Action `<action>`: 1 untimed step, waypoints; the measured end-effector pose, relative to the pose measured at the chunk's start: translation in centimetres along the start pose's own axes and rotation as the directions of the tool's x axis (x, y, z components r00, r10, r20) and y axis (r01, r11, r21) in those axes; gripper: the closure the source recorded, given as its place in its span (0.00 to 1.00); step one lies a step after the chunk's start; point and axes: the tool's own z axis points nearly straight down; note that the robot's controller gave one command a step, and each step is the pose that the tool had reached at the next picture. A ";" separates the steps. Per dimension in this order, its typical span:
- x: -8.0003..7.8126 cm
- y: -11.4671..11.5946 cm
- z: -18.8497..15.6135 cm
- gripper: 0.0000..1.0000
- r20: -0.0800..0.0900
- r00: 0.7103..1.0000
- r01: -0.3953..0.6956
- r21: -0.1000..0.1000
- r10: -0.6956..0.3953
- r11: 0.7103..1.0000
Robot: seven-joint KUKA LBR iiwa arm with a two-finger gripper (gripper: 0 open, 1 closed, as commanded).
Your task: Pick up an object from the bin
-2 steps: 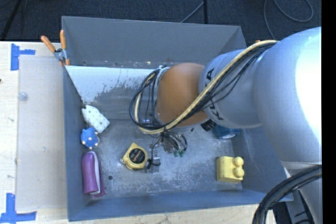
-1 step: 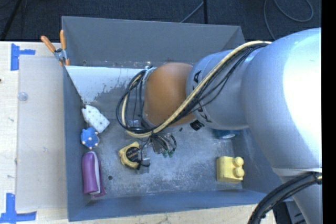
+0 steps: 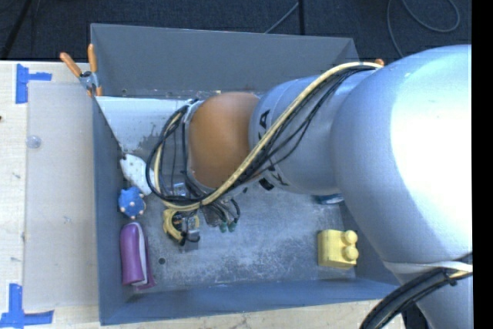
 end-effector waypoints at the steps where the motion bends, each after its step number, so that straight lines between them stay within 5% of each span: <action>1: 0.0 -0.1 0.0 1.00 0.000 1.000 -0.003 0.000 0.003 1.000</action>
Offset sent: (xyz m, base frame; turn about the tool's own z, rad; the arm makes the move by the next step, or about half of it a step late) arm 0.0000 0.0000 0.0000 0.0000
